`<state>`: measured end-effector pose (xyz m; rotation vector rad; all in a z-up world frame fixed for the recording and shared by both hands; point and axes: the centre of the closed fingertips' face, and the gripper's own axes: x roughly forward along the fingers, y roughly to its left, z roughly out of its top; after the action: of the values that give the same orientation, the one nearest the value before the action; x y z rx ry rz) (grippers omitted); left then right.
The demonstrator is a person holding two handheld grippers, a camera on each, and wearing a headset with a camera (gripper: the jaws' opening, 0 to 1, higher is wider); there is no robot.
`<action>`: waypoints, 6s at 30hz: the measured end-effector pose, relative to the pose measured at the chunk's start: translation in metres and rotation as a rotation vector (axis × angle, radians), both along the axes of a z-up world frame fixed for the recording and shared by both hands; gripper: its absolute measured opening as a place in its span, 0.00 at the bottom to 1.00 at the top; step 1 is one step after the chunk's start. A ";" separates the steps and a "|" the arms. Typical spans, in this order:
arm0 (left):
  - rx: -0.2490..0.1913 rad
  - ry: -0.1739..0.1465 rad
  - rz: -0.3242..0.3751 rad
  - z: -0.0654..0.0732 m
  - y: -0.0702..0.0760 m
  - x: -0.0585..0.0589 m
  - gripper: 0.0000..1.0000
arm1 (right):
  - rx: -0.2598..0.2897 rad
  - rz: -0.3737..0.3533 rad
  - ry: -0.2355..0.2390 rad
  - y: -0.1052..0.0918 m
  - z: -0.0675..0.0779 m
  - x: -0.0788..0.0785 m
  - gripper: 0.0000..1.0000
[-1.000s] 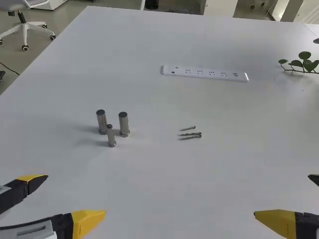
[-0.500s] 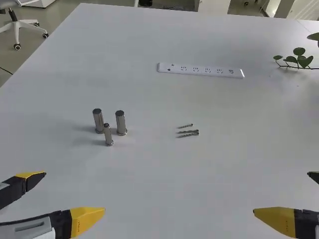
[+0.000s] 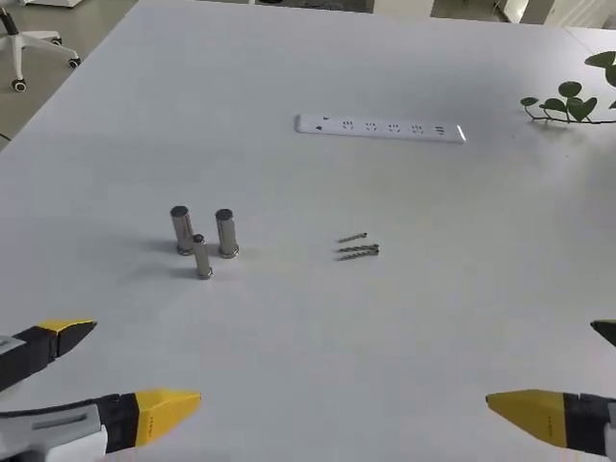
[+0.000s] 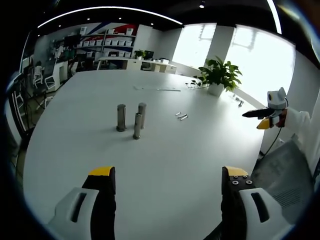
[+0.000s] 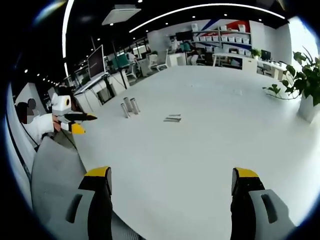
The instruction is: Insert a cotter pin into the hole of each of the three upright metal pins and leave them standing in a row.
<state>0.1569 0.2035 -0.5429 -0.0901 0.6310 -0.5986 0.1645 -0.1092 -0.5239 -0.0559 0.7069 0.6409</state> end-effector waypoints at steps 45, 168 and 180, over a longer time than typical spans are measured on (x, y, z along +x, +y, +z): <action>0.161 -0.079 -0.010 -0.031 -0.012 0.120 0.38 | -0.002 -0.008 0.026 0.002 -0.007 -0.018 0.93; -0.046 -0.123 -0.318 0.020 -0.112 -0.034 0.99 | -0.046 0.183 -0.013 0.021 0.013 0.014 0.87; -0.105 -0.132 -0.265 0.026 -0.107 -0.039 0.99 | -0.158 0.392 -0.044 0.056 0.029 0.057 0.77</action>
<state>0.1177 0.0966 -0.5170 -0.0647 0.4867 -0.8866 0.2212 -0.0528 -0.4954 -0.3601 0.7091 0.9544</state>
